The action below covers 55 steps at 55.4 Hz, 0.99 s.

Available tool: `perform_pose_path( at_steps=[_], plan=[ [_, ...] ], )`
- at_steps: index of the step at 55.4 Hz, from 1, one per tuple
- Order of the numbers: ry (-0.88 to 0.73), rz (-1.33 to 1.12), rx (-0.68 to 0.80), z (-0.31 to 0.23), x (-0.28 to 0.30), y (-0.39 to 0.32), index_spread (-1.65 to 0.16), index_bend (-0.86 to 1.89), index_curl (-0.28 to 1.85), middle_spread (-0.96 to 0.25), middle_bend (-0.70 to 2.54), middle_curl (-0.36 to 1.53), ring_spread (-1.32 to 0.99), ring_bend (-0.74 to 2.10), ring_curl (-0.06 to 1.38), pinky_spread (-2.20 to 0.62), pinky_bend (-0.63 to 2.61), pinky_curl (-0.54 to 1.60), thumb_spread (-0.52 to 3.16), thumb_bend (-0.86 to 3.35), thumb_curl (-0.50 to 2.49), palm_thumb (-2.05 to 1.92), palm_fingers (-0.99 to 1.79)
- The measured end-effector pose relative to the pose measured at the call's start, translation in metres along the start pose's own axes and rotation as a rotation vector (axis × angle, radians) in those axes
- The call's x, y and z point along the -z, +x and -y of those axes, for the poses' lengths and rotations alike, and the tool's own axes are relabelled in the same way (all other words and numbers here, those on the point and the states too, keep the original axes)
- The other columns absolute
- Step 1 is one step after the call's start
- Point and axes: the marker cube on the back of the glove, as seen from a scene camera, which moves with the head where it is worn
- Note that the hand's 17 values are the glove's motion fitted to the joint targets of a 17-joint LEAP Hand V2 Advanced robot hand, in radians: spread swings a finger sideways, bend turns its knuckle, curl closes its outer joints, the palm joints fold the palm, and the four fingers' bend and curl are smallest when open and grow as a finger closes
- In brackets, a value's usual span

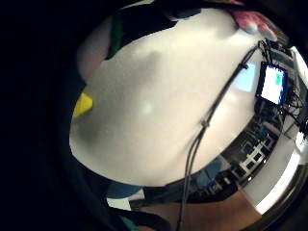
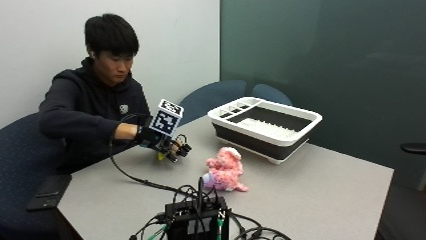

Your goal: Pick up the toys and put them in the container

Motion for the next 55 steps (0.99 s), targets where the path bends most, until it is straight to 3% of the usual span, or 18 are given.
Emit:
perform_pose_path(
  at_steps=[12, 17, 28, 38, 44, 49, 55],
  plan=[
    [0.213, 0.064, 0.023, 0.012, 0.015, -0.003, -0.23, 1.02, 0.48, -0.02, 0.21, 0.16, -0.03, 0.14, 0.10, 0.00, 0.80, 0.17, 1.32, 0.25, 0.41, 0.57, 0.17],
    [0.254, 0.154, 0.042, 0.012, 0.035, -0.007, -0.20, 1.13, 0.54, -0.08, 0.32, 0.22, -0.08, 0.16, 0.10, -0.02, 0.75, 0.15, 1.26, 0.25, 0.46, 0.63, 0.24],
    [0.454, 0.245, 0.064, 0.005, 0.143, -0.020, -0.14, 1.21, 0.64, -0.16, 0.46, 0.30, -0.15, 0.17, 0.10, -0.04, 0.74, 0.15, 1.18, 0.22, 0.53, 0.66, 0.24],
    [0.626, 0.380, -0.043, 0.027, 0.257, 0.014, -0.11, 1.18, 0.67, -0.23, 0.58, 0.37, -0.23, 0.24, 0.13, -0.07, 0.73, 0.14, 1.12, 0.19, 0.60, 0.67, 0.31],
    [0.720, 0.279, -0.006, 0.057, 0.284, -0.035, -0.09, 1.17, 0.70, -0.26, 0.58, 0.39, -0.27, 0.27, 0.15, -0.09, 0.75, 0.15, 1.10, 0.17, 0.63, 0.67, 0.31],
    [0.782, 0.317, -0.107, 0.094, 0.312, -0.018, -0.09, 1.15, 0.71, -0.27, 0.58, 0.40, -0.30, 0.31, 0.17, -0.10, 0.77, 0.16, 1.09, 0.16, 0.66, 0.67, 0.31],
    [0.683, 0.328, -0.148, 0.141, 0.309, -0.032, -0.12, 1.03, 0.71, -0.26, 0.55, 0.41, -0.31, 0.38, 0.20, -0.11, 0.82, 0.18, 1.15, 0.13, 0.65, 0.62, 0.23]
  ],
)
